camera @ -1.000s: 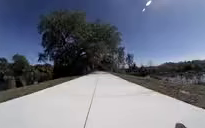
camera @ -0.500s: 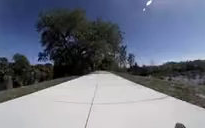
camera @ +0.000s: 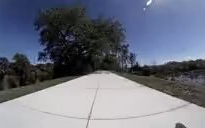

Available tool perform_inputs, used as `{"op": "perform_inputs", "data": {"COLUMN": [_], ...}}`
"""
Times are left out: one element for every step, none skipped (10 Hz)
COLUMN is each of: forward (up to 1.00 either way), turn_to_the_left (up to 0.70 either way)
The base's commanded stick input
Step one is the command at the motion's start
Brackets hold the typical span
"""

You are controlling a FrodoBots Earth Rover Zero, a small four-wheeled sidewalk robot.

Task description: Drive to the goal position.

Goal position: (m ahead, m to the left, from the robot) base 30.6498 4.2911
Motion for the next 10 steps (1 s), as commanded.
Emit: {"op": "perform_inputs", "data": {"forward": [1.00, 1.00, 1.00, 1.00, 1.00, 1.00, 1.00, 1.00, 1.00, 1.00], "turn_to_the_left": [-0.38, -0.31, -0.24, -0.17, -0.10, -0.03, 0.00, 0.00, 0.00, 0.00]}}
